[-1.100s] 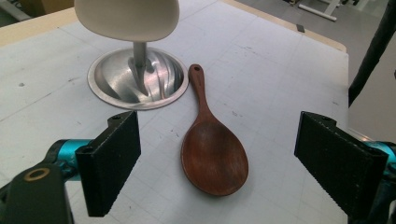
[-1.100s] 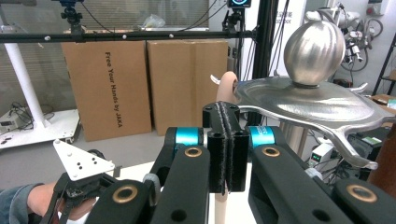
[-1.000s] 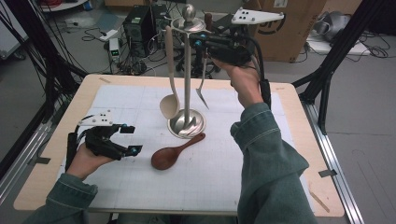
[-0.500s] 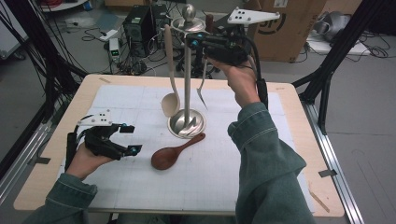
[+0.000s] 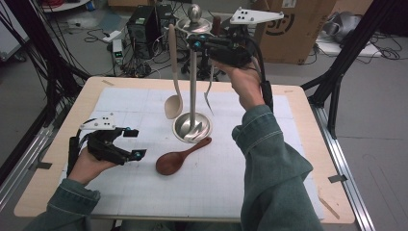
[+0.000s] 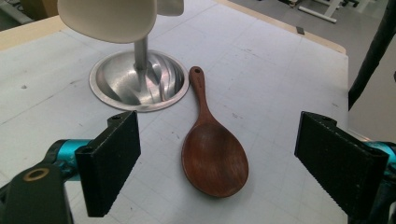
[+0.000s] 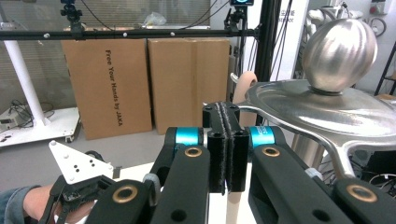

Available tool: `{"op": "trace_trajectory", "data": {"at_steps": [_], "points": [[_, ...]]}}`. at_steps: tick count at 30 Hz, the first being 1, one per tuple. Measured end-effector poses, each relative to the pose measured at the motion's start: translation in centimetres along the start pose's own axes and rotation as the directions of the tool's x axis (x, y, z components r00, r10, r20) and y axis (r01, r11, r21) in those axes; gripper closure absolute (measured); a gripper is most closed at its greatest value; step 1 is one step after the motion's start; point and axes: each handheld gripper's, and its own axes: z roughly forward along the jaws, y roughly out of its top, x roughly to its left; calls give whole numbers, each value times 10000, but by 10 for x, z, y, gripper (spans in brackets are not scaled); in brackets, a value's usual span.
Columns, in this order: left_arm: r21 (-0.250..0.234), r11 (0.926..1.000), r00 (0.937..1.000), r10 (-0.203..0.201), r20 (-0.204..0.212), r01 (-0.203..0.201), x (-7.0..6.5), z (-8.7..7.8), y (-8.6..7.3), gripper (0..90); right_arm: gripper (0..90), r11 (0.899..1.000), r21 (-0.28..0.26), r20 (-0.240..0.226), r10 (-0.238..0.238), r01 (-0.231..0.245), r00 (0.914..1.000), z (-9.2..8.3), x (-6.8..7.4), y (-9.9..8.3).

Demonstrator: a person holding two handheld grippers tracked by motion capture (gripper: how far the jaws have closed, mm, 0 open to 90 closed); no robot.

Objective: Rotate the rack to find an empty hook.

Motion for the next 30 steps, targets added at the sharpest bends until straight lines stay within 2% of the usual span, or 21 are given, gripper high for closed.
{"op": "trace_trajectory", "data": {"at_steps": [11,20,26,30], "points": [[4,10000,10000,31,-10,-31,0,0,0,148,889,10000,-2,-197,90,-90,9998,-4,1,-7],[8,10000,10000,22,-54,-22,0,1,0,148,766,9993,33,-225,377,-377,9990,-22,5,-26],[102,9999,10000,11,-26,-10,-1,4,-1,146,635,9973,161,-305,726,-721,9969,-35,10,-49],[245,9997,10000,84,0,-84,-3,7,-1,141,541,9948,313,-68,969,-967,9953,-42,12,-66]]}}
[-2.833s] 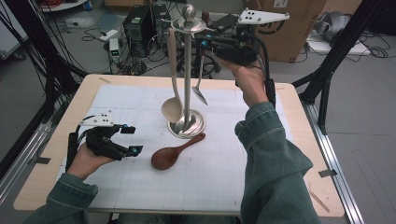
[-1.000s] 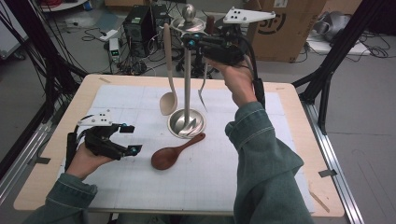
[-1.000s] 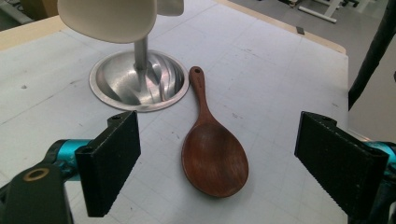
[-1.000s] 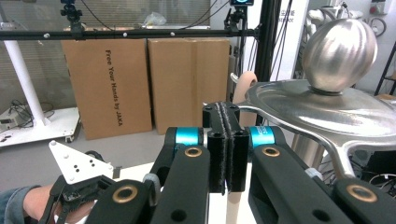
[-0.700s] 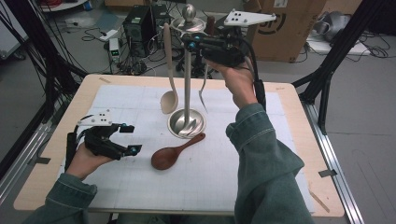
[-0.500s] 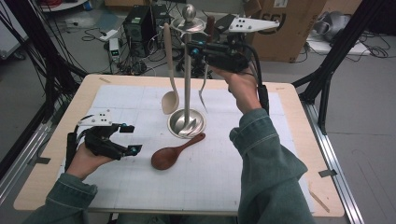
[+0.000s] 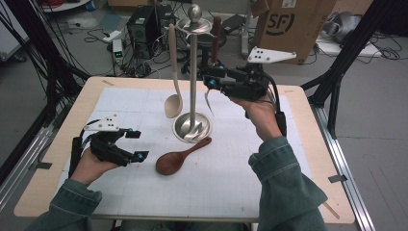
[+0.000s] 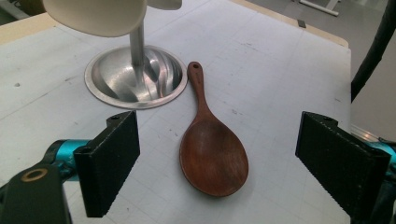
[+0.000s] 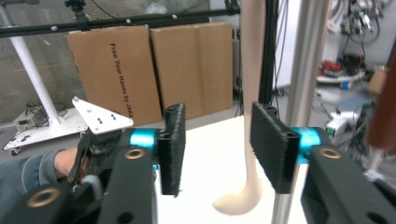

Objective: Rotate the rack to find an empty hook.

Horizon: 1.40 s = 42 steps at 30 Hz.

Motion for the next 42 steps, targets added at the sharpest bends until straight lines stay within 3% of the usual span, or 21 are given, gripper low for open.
{"op": "trace_trajectory", "data": {"at_steps": [10,21,26,33,42], "points": [[76,10000,10000,-15,-86,16,0,2,0,127,450,9984,150,476,542,-550,9974,-22,-4,-48],[265,9996,10000,-10,-58,11,-1,6,-2,120,358,9960,128,958,863,-879,9917,-45,-2,-79],[296,9995,10000,-55,-46,56,-1,8,-4,120,298,9946,36,1349,1021,-1035,9856,-54,-1,-95],[357,9993,10000,-59,27,58,-1,10,-5,119,203,9894,381,1932,1300,-1399,9725,-63,-4,-119],[365,9993,9999,-117,79,114,0,12,-6,116,158,9886,461,2215,1295,-1431,9665,-69,-3,-137]]}}
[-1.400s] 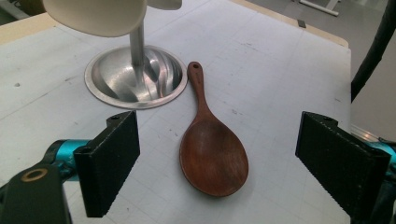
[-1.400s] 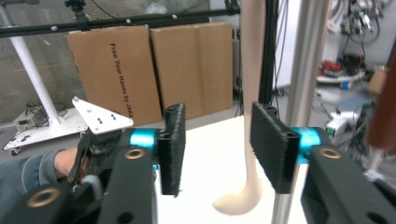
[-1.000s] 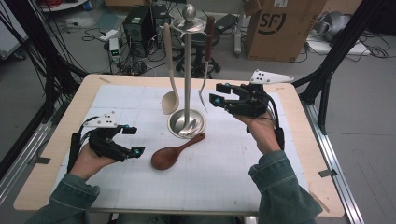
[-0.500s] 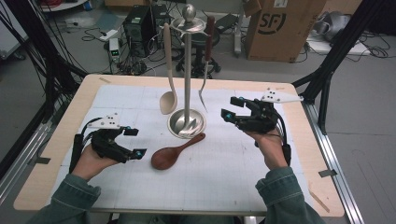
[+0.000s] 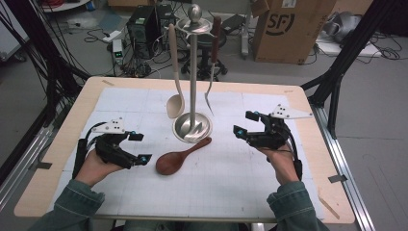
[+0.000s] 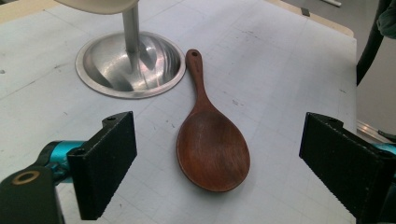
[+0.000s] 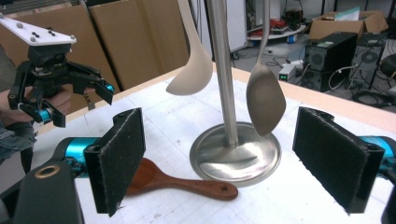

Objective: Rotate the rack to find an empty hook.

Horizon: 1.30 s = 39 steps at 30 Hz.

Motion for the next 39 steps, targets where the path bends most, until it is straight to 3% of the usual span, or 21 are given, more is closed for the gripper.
{"op": "trace_trajectory", "data": {"at_steps": [17,24,27,39], "points": [[47,10000,10000,-81,-36,81,0,1,-1,100,102,9994,319,443,86,-100,9990,-7,0,-28],[36,10000,10000,-57,-23,57,0,0,-1,98,82,9973,719,464,107,-140,9989,-10,-1,-40],[12,10000,10000,-73,-27,73,0,0,-1,97,1,9959,894,572,60,-111,9983,-10,0,-43],[104,9999,9999,-96,-132,98,-1,4,-2,68,1,9915,1283,574,126,-199,9983,-17,1,-60]]}}
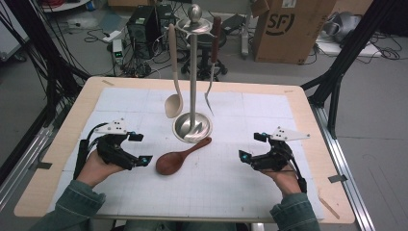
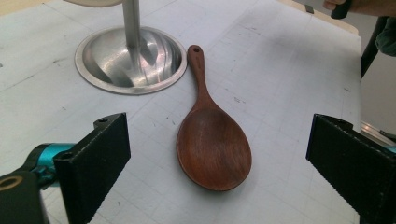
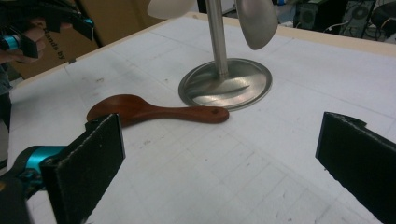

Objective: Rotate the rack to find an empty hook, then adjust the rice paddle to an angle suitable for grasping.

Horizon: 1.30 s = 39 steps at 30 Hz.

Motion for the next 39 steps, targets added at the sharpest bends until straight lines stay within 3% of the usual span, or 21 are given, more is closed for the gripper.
{"op": "trace_trajectory", "data": {"at_steps": [8,28,39], "points": [[179,9998,9999,67,-113,-65,-2,7,-3,69,1,9998,191,55,44,-45,10000,-4,2,-13],[423,9991,9985,5,-545,18,-5,17,-9,73,2,9997,239,179,72,-76,9998,-9,3,-26],[564,9984,9984,42,-558,-10,-14,37,-4,88,2,9997,249,190,-13,8,9998,-9,4,-28]]}}
